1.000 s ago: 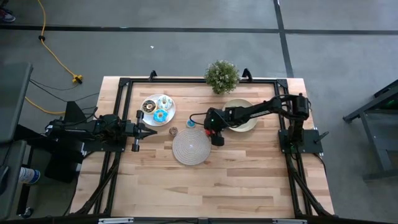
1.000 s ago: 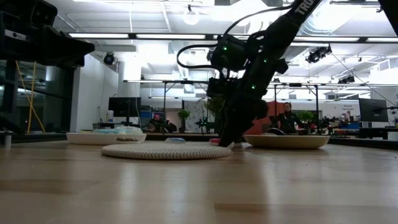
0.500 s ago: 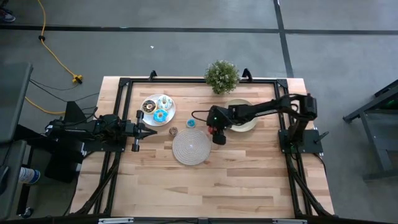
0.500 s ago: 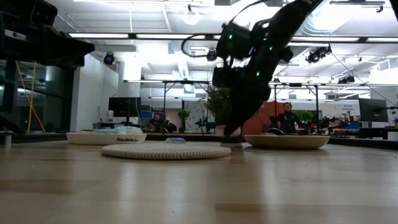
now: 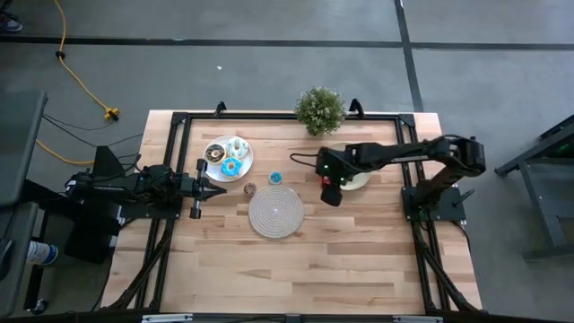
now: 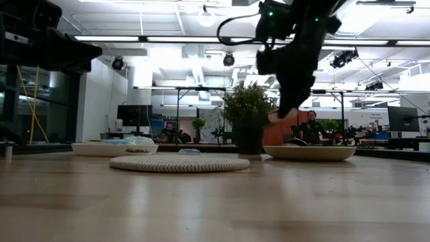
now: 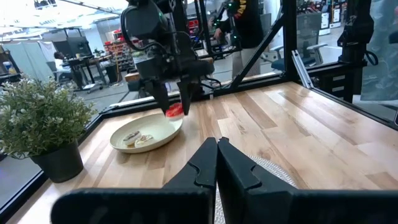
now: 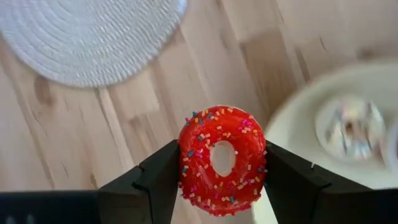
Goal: Pick & Place donuts
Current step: Put the small red donut on the brown plate
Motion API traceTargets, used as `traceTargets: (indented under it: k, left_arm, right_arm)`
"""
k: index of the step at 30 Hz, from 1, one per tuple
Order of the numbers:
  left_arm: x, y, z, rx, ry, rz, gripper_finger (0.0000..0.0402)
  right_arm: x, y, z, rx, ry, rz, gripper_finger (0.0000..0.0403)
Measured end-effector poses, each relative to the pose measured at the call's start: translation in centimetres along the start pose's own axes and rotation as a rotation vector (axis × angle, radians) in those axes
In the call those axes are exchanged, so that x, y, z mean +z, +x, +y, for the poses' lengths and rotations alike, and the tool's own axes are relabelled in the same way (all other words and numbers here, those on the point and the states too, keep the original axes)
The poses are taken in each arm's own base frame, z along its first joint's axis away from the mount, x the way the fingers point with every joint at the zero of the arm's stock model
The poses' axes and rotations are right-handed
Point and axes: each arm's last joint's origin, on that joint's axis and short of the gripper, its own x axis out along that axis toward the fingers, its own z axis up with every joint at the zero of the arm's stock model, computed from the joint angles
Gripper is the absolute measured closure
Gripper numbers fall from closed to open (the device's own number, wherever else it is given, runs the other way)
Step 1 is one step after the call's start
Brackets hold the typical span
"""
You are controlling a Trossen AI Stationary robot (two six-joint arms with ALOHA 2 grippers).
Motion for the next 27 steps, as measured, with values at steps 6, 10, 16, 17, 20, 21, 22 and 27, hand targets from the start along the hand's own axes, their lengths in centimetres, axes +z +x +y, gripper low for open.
traceTargets:
  k: [6, 10, 16, 17, 20, 21, 22, 27]
  left_arm:
    - [0.0, 0.0, 0.0, 0.000, 0.000, 0.000, 0.0401]
    - [0.0, 0.0, 0.0, 0.000, 0.000, 0.000, 0.0401]
    - [0.0, 0.0, 0.0, 0.000, 0.000, 0.000, 0.0401]
    - [0.0, 0.0, 0.0, 0.000, 0.000, 0.000, 0.0401]
    - [0.0, 0.0, 0.0, 0.000, 0.000, 0.000, 0.0401]
    - [0.0, 0.0, 0.0, 0.000, 0.000, 0.000, 0.0401]
    - [0.0, 0.0, 0.0, 0.000, 0.000, 0.000, 0.0401]
    - [0.0, 0.0, 0.0, 0.000, 0.000, 0.000, 0.0401]
  right_arm:
    - [-1.3, -1.4, -0.5, -0.081, 0.188, 0.077, 0.0203]
    - [-1.8, -1.7, -1.4, -0.159, 0.338, 0.116, 0.0203]
    - [-2.4, -2.1, -3.0, -0.284, 0.510, 0.146, 0.0206]
    - [-2.4, -2.1, -3.3, -0.302, 0.533, 0.146, 0.0207]
    - [-2.6, -2.3, -4.3, -0.370, 0.587, 0.154, 0.0208]
    - [-2.7, -2.4, -4.7, -0.393, 0.600, 0.155, 0.0208]
    - [-2.9, -2.2, -5.1, -0.413, 0.614, 0.154, 0.0208]
    - [-4.4, -0.6, -7.0, -0.438, 0.671, 0.150, 0.0208]
